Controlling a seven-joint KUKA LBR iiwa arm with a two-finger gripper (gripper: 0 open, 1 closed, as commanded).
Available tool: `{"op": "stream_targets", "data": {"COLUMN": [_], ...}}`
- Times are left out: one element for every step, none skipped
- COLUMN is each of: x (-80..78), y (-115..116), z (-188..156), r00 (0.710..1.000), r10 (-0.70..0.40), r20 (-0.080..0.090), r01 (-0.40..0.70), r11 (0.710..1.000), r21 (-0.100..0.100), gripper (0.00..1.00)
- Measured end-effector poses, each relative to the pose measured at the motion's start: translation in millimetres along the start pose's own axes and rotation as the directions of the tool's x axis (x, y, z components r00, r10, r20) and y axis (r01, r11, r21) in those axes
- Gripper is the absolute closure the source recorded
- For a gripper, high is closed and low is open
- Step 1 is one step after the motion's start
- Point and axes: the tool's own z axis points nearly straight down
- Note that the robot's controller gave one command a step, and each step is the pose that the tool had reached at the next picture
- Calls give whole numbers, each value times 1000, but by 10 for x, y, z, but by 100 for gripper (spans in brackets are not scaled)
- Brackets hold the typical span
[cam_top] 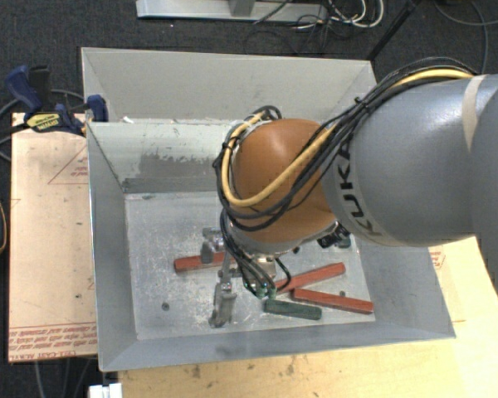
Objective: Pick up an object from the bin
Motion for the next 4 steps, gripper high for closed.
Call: {"op": "stream_targets", "data": {"x": [-588, -589, -489, -474], "y": [-311, -295, -229, -234], "z": [1234, 1187, 96, -1381], "r00": [992, 992, 994, 994], "r10": [-127, -128, -110, -110], "r20": [9, 9, 17, 20], "r01": [127, 128, 110, 110], "r11": [992, 992, 994, 994], "r21": [0, -1, -2, -1], "gripper": [0, 100, 100, 100]}}
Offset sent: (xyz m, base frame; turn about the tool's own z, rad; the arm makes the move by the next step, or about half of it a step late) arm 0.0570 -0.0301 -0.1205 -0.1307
